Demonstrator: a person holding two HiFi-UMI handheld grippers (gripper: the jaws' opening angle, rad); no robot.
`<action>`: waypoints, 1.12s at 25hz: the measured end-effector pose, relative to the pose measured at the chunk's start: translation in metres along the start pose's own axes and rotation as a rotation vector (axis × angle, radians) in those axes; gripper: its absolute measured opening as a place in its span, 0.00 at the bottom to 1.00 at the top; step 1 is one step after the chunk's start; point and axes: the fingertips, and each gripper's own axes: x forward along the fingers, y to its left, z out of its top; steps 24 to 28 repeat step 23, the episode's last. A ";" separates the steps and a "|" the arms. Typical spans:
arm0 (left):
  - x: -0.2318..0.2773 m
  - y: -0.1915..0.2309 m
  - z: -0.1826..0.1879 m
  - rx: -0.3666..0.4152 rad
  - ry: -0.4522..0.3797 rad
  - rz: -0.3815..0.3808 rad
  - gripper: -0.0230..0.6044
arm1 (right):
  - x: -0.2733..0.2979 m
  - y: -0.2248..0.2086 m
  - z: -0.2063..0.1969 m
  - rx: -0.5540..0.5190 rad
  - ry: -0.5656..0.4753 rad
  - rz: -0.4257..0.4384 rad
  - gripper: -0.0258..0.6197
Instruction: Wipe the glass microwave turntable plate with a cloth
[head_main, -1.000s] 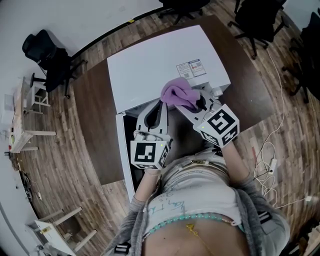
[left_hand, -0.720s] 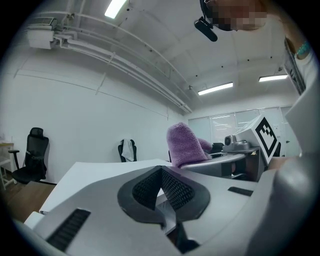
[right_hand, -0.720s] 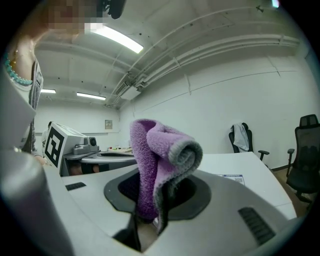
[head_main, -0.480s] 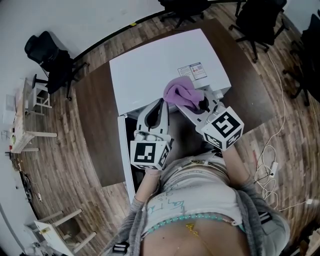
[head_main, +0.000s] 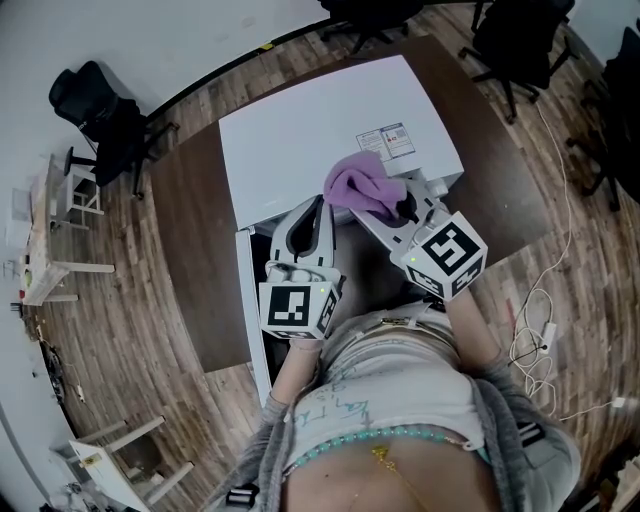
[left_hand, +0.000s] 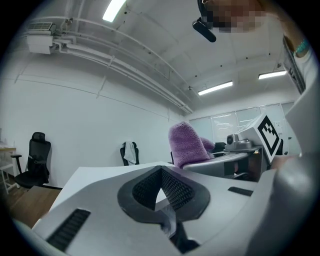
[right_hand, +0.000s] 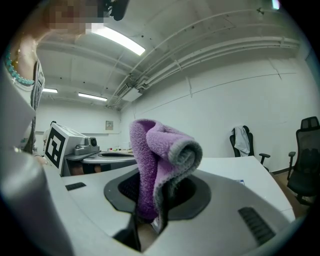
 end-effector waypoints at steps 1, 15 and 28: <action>0.000 0.000 0.000 0.003 0.002 0.001 0.05 | 0.000 0.000 0.000 0.000 0.002 0.001 0.21; -0.002 -0.004 0.004 0.001 -0.002 0.032 0.05 | -0.003 0.005 -0.005 -0.005 0.016 0.034 0.21; 0.002 -0.005 0.006 0.013 0.000 0.051 0.05 | -0.006 0.001 -0.003 -0.005 0.017 0.048 0.21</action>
